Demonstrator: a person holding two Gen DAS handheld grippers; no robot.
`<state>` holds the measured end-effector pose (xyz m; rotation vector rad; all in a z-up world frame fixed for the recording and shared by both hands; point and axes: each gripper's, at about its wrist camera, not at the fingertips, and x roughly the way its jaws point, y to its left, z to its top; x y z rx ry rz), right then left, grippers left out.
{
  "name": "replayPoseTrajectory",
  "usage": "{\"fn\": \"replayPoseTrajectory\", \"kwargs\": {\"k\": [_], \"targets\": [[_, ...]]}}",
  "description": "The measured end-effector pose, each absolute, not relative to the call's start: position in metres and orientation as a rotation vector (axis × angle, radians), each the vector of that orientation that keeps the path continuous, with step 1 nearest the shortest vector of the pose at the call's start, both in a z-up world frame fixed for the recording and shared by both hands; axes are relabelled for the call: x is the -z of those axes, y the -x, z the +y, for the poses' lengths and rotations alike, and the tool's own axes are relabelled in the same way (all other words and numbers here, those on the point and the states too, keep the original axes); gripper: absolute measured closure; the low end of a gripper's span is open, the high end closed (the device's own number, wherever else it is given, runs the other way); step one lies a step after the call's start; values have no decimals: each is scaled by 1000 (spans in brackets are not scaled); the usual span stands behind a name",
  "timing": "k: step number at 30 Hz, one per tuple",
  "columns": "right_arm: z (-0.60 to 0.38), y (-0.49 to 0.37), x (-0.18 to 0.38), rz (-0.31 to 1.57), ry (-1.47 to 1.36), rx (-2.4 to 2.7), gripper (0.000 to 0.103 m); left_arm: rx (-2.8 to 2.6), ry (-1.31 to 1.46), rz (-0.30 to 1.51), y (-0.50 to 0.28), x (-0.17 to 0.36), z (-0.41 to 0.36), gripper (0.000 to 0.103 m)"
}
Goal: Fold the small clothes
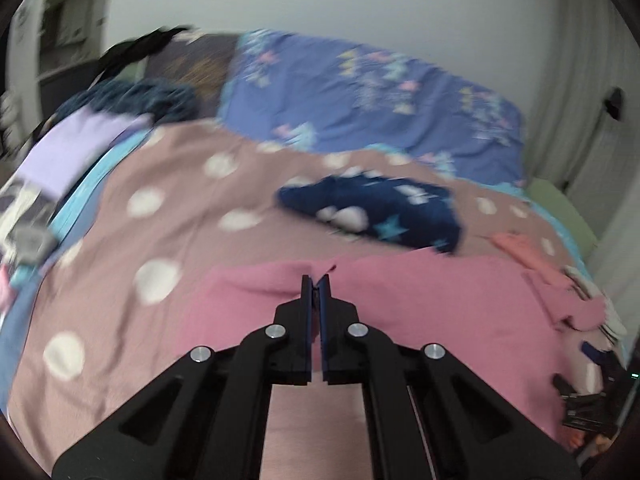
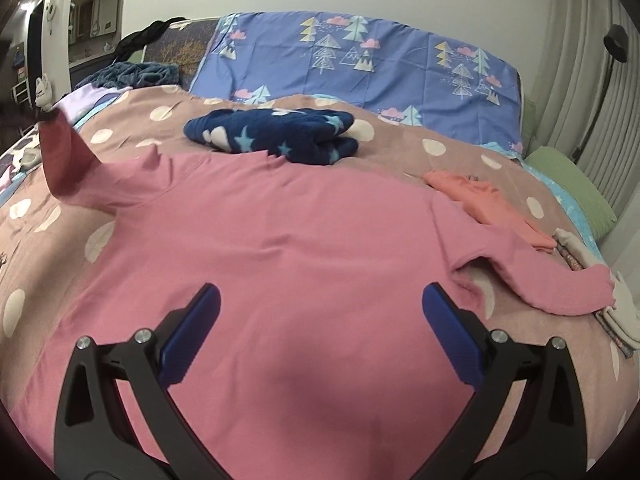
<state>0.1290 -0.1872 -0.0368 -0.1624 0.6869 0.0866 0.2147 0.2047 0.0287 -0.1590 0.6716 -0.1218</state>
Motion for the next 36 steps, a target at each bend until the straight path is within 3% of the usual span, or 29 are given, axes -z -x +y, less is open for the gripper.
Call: {"fn": "replayPoseTrajectory", "kwargs": {"k": [4,8,10,12,15,16,17,22,25,26,27,32,33,35,36], "targets": [[-205,-133,41,707,125,-80,2,323,103,644,-218,-59,126,102],[-224,-140,49,747,83,-60,2,451,15,670,-216,-45,45,100],[-231,-141,52,768,59,-75,2,448,-28,702,-213,-26,26,89],[-235,-142,53,773,35,-94,10,407,-59,732,-208,-5,25,79],[-231,-157,54,815,38,-168,56,311,-102,796,-201,32,48,76],[-224,-167,54,855,29,-225,80,286,-102,823,-201,44,62,75],[-220,-173,55,874,15,-261,87,255,-99,860,-198,58,74,74],[-157,-226,53,970,-117,-566,86,189,-167,920,-194,93,109,66],[-111,-261,55,1036,-199,-690,69,220,-228,935,-198,107,103,52],[-95,-270,58,1061,-210,-723,61,231,-246,932,-200,110,101,52],[-77,-282,62,1089,-220,-741,59,231,-263,926,-200,111,100,52],[-27,-311,82,1174,-237,-746,58,204,-280,896,-210,116,104,50],[-20,-313,87,1187,-243,-745,58,199,-278,897,-212,116,106,50],[-12,-318,93,1200,-247,-745,58,195,-256,907,-215,118,112,62],[-6,-323,99,1197,-244,-737,58,200,-241,911,-216,118,115,75]]}}
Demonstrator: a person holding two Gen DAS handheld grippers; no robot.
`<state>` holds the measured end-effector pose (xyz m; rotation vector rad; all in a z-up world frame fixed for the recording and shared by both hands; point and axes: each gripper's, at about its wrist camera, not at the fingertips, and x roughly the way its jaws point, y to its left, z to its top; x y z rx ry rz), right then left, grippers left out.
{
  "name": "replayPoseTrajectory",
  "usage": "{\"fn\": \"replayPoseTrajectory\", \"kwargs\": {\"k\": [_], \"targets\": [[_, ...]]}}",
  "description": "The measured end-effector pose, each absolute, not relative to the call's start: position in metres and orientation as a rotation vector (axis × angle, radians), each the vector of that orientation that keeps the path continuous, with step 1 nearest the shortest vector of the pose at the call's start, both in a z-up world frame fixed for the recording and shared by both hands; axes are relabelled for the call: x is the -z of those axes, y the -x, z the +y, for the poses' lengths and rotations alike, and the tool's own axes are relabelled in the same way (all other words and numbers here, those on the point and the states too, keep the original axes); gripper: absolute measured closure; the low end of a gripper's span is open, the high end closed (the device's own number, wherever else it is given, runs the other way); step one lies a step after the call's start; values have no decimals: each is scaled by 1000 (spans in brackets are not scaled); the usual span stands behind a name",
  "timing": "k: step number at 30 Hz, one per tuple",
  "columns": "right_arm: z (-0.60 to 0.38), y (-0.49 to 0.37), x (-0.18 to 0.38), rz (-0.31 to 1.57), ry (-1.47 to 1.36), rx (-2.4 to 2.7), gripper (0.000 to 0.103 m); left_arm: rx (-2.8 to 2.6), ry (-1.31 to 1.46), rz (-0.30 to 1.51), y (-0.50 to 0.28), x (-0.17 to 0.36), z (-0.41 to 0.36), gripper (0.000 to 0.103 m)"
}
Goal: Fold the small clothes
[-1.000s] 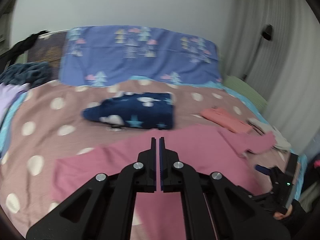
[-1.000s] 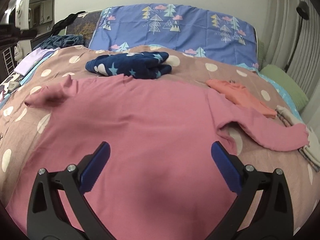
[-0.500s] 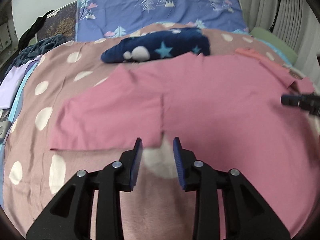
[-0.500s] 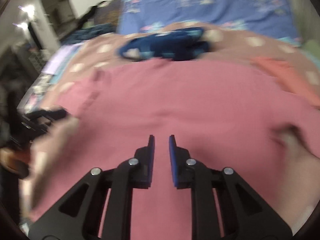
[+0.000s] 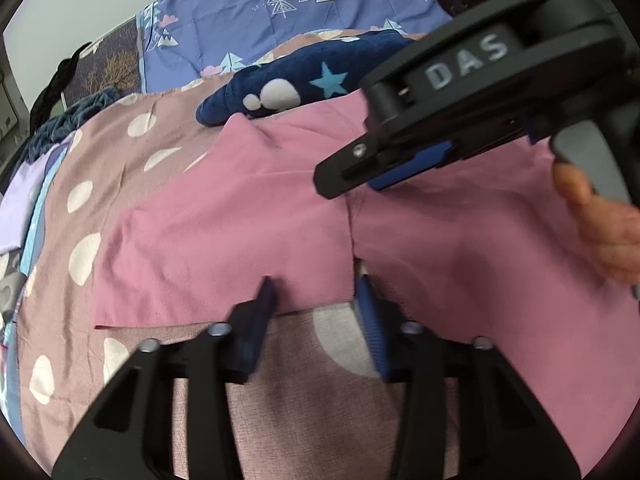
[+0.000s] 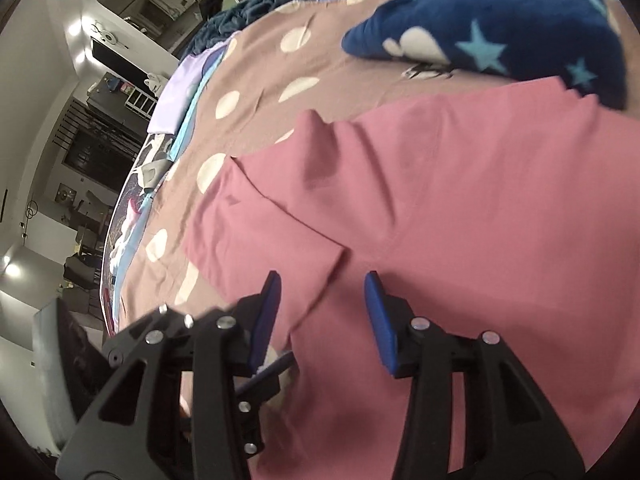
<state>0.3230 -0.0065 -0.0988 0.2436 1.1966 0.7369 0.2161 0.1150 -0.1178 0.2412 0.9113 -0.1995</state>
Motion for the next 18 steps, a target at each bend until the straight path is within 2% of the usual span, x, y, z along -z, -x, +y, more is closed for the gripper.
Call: {"fn": "replayPoseTrajectory", "kwargs": {"k": [1,2,3,4,10,15,18], "targets": [[-2,-325,99,1181,-239,-732,62,199,-233,914,-219,117,116,82],[1,-326,103,1176,-230,-728,82,196,-221,915,-220,115,118,94],[6,-328,104,1184,-210,-730,96,197,-206,912,-220,113,118,100],[8,-327,103,1181,-205,-722,100,201,-190,907,-221,110,119,100],[-29,-319,23,968,-240,-738,101,276,-84,775,-218,46,104,100],[-100,-314,-40,840,-189,-655,101,456,-37,655,-214,-10,46,100],[-150,-312,-46,800,-153,-561,101,580,-36,621,-214,-24,-5,101]]}}
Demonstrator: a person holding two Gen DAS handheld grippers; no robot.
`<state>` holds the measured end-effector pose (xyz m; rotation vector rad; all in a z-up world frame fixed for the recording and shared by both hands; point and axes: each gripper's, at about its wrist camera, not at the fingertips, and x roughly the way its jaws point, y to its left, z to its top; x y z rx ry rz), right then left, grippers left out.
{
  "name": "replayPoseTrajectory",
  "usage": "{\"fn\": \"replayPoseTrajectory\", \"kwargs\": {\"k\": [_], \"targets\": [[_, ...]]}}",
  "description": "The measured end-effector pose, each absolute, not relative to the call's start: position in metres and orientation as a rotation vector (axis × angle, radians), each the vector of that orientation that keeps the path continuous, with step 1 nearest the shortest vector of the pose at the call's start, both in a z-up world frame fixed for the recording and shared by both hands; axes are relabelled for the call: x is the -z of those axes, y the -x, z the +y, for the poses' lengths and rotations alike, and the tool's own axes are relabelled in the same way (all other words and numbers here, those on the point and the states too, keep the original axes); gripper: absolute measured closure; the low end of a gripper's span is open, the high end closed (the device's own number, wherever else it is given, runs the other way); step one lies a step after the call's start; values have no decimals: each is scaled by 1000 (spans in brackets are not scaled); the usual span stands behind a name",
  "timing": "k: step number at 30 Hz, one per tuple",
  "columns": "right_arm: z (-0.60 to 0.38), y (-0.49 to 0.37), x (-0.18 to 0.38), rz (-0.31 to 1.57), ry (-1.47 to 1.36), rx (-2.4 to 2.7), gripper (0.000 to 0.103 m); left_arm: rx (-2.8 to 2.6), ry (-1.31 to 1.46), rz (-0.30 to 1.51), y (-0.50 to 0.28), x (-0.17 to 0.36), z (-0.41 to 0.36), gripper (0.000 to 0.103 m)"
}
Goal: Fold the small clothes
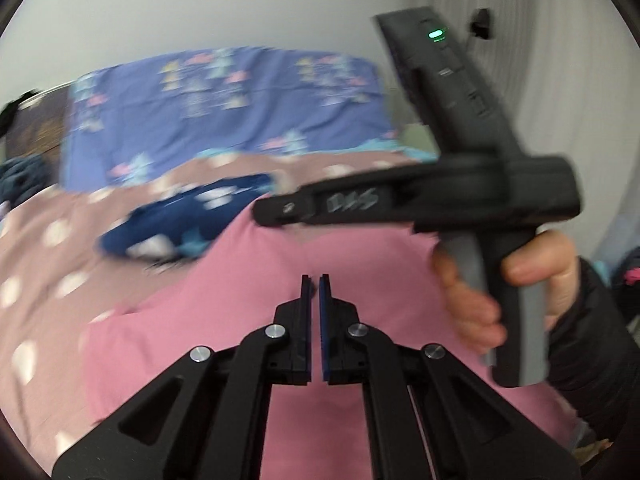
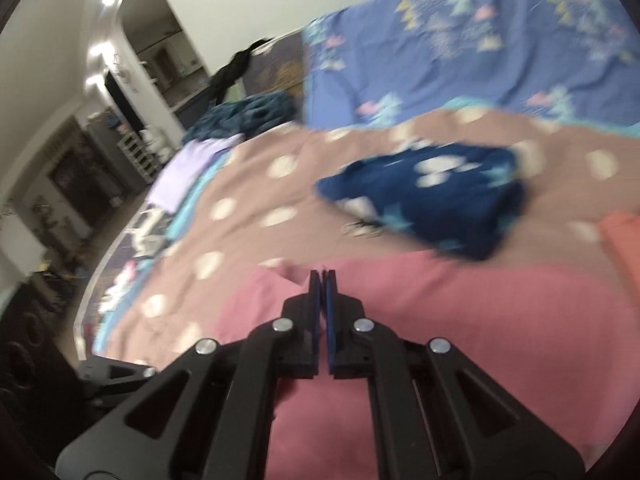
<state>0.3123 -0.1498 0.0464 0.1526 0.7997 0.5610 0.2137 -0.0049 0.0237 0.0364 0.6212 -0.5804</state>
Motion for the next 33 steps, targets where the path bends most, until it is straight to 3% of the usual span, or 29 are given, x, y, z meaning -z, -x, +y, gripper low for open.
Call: {"fn": "replayPoseTrajectory", "kwargs": {"k": [6,13,14,16,18,20,22,23,25,27,28,29,30,33], "targets": [[-237,-326,-2,854,-254,-409,101,707,-104,660,-221,-3,-93,101],[-295,-341,74,984,-363,-313,100,699,-179,784,-215,52,-116,99],[-303,-342,80,989,-392,-309,97,686,-171,796,-216,55,-108,97],[-314,-339,87,984,-450,-324,95,638,-145,816,-217,66,-88,76],[-317,-337,87,984,-463,-358,91,577,-136,819,-219,73,-66,71],[-314,-339,87,990,-438,-358,70,545,-122,834,-222,77,-53,70],[-307,-344,89,1005,-415,-350,60,540,-113,850,-228,79,-53,68],[-303,-346,90,1015,-405,-347,60,546,-137,849,-231,80,-61,66],[-293,-354,95,1039,-394,-345,61,560,-213,832,-238,85,-83,49],[-286,-360,94,1053,-383,-356,94,558,-290,818,-245,94,-103,47],[-285,-361,91,1051,-394,-355,101,531,-339,817,-252,102,-114,48],[-289,-357,80,1005,-423,-357,101,509,-364,823,-261,107,-120,53],[-292,-354,71,978,-441,-370,101,506,-357,838,-269,110,-123,99],[-307,-346,45,917,-482,-365,101,628,-86,875,-280,89,-104,102]]}}
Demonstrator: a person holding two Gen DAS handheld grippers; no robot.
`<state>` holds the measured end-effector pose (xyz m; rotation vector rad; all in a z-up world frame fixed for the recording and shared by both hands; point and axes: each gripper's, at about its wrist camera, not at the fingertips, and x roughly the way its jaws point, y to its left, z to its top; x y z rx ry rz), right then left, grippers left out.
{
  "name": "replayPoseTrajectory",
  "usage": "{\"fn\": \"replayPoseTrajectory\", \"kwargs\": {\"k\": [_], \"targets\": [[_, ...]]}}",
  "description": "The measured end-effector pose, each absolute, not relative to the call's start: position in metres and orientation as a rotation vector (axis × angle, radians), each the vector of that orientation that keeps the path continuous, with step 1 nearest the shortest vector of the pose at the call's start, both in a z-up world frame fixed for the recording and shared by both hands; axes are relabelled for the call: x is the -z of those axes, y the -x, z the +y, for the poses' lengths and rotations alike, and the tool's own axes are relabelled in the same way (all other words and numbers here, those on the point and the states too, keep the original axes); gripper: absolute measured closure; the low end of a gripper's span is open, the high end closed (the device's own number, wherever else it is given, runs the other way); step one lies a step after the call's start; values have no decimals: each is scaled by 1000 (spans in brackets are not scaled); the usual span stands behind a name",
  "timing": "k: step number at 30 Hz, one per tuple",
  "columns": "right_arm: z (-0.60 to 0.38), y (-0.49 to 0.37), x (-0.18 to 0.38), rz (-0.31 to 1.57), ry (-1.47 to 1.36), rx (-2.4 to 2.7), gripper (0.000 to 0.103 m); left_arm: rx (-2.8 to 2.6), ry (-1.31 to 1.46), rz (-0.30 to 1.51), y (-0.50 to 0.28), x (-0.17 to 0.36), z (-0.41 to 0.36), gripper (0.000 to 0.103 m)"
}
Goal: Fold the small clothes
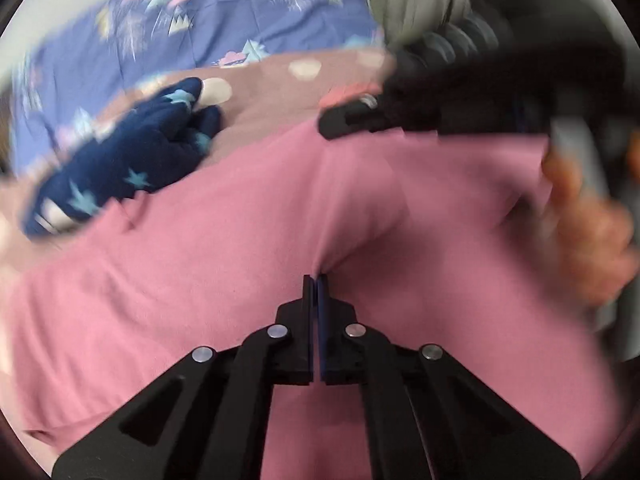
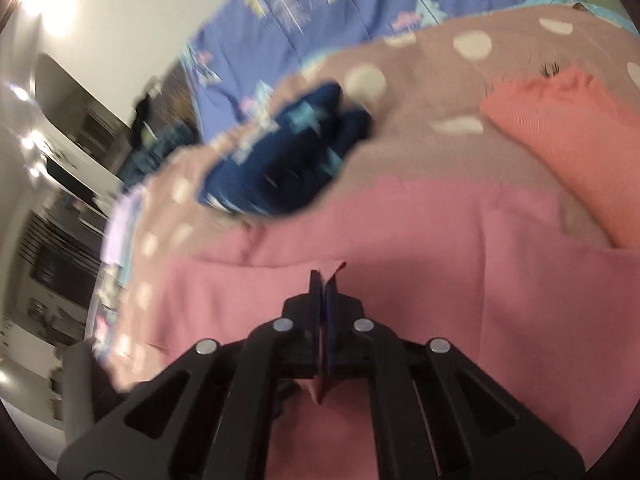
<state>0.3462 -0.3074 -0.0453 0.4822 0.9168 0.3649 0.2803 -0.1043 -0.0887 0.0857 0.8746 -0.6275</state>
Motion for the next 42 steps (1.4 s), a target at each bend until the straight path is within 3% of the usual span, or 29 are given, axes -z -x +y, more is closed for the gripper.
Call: {"fn": "replayPoseTrajectory", "kwargs": {"k": [3,4,5,6,8,9,10,14,18,19,20,22,26,30,33,35,36,37,38,42], "targets": [[-322,-352,49,926,-484,-300,94,728,138,853,-282,70,-85,102],[-328,-355,57,949,-509,-290,83,731,165,868,-284,71,-83,102],[-333,-355,66,975,-547,-286,62,715,171,879,-285,74,-81,102],[-339,-351,78,1000,-592,-283,57,703,154,877,-284,78,-83,102],[-342,-344,89,1021,-601,-286,57,708,130,905,-278,90,-83,91],[-341,-338,91,1017,-575,-290,59,721,135,935,-275,95,-85,72],[-341,-333,90,1010,-554,-290,60,715,135,954,-270,99,-84,63],[-333,-313,79,982,-440,-274,59,640,44,903,-236,93,-58,63],[-309,-308,77,978,-266,-254,47,454,16,799,-212,79,7,46],[-305,-310,79,986,-244,-242,47,384,15,772,-205,75,30,46],[-300,-313,82,994,-223,-227,59,320,16,768,-202,75,50,46],[-285,-319,89,1027,-142,-194,101,223,41,782,-203,76,82,45],[-284,-312,72,977,-103,-57,101,126,137,833,-206,91,139,45],[-280,-315,71,1022,15,95,99,148,162,880,-215,109,147,45],[-270,-310,47,914,45,225,65,183,141,891,-225,117,142,45],[-249,-307,27,826,44,191,59,191,92,885,-234,119,132,45],[-223,-311,15,803,43,83,59,199,84,884,-239,120,130,56],[-203,-315,10,806,46,-2,59,219,91,880,-241,120,127,73],[-185,-319,7,815,50,-80,60,238,107,882,-243,123,128,79],[-66,-341,8,879,172,-421,63,248,150,865,-240,124,129,81]]}}
